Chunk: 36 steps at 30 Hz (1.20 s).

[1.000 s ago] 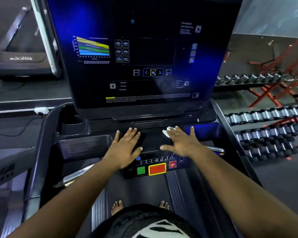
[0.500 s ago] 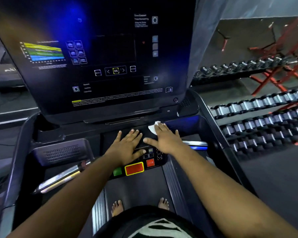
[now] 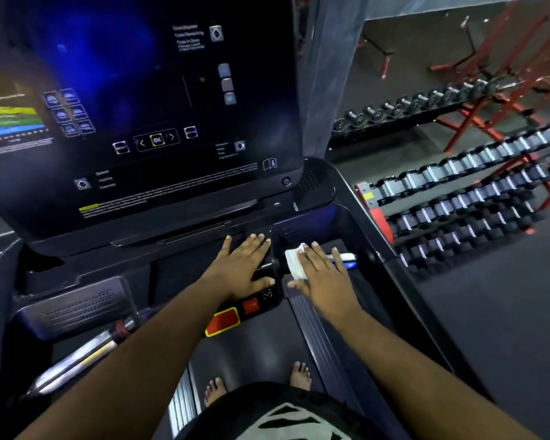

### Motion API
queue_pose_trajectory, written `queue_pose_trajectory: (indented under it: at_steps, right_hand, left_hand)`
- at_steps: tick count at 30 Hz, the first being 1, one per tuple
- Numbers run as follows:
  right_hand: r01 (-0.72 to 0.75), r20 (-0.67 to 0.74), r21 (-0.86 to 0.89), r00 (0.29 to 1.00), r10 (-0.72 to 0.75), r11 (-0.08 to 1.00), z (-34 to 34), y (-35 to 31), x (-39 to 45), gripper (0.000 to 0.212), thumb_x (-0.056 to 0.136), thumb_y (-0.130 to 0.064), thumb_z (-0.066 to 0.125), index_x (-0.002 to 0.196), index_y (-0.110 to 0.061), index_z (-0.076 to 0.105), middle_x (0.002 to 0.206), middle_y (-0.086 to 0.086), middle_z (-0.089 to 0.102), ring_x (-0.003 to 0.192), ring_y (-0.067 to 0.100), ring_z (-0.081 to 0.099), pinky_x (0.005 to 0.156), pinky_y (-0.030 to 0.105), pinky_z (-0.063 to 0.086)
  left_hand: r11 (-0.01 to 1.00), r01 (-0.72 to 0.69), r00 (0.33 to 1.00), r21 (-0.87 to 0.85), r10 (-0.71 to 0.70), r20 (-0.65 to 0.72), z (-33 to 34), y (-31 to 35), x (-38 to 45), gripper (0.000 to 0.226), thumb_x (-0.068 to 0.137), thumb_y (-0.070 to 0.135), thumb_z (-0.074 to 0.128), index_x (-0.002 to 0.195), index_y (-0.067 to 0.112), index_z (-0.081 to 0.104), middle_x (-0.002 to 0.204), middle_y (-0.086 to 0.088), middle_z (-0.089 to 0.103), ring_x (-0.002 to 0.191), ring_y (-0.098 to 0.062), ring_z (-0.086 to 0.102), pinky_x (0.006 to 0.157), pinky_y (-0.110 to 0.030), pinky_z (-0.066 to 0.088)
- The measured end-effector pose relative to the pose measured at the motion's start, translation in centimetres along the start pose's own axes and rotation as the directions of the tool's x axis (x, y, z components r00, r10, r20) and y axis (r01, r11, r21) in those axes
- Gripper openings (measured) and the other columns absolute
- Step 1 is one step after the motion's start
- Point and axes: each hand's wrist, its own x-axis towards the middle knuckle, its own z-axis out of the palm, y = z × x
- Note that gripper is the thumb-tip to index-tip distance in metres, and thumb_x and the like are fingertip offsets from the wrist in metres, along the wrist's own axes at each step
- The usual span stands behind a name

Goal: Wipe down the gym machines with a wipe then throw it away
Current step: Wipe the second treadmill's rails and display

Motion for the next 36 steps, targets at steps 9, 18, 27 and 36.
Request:
queue_pose_trajectory:
  at_steps: [9, 18, 27, 36]
  right_hand:
    - [0.059, -0.108, 0.08, 0.993, -0.05, 0.995, 1.4, -1.6, 0.9, 0.051, 0.091, -0.015, 0.046, 0.141, -0.01, 0.055, 0.148, 0.009, 0.053, 0.141, 0.026, 0.046, 0.117, 0.049, 0.033]
    - [-0.145, -0.054, 0.13, 0.987, 0.153, 0.981, 2.8, 1.6, -2.0, 0.081, 0.095, -0.072, 0.036, 0.149, -0.011, 0.043, 0.151, 0.009, 0.046, 0.146, 0.026, 0.034, 0.124, 0.055, 0.015]
    - [-0.037, 0.032, 0.175, 0.999, 0.031, 0.984, 1.8, 1.7, 0.5, 0.1, 0.084, -0.088, 0.033, 0.145, -0.011, 0.048, 0.143, 0.011, 0.052, 0.139, 0.03, 0.044, 0.122, 0.046, 0.022]
    - [-0.109, 0.162, 0.078, 0.982, 0.096, 0.991, 0.9, 7.3, 3.1, 0.092, 0.063, -0.097, 0.044, 0.108, -0.019, 0.061, 0.106, 0.0, 0.064, 0.104, 0.023, 0.06, 0.099, 0.038, 0.042]
  left_hand:
    - [0.999, -0.015, 0.997, -0.042, 0.012, -0.073, 0.7, 0.4, 1.0, 0.1, 0.093, 0.071, 0.049, 0.164, 0.022, -0.001, 0.172, 0.003, -0.005, 0.157, -0.011, -0.009, 0.126, -0.05, -0.008]
    - [0.999, 0.008, 0.996, 0.031, -0.005, -0.092, 0.5, 1.0, 1.1, 0.099, 0.091, 0.072, 0.047, 0.164, 0.025, 0.001, 0.172, -0.002, 0.003, 0.158, -0.016, -0.007, 0.125, -0.053, -0.012]
    - [0.993, 0.019, 0.995, 0.116, -0.008, -0.097, -0.1, 2.2, 2.6, 0.097, 0.088, 0.072, 0.048, 0.164, 0.025, 0.009, 0.171, -0.01, 0.01, 0.158, -0.023, -0.009, 0.125, -0.055, -0.01]
    - [0.998, 0.012, 0.994, 0.064, -0.005, -0.108, 0.5, 2.0, 3.1, 0.096, 0.086, 0.07, 0.052, 0.163, 0.025, 0.016, 0.171, -0.006, 0.013, 0.158, -0.021, -0.003, 0.126, -0.054, -0.008]
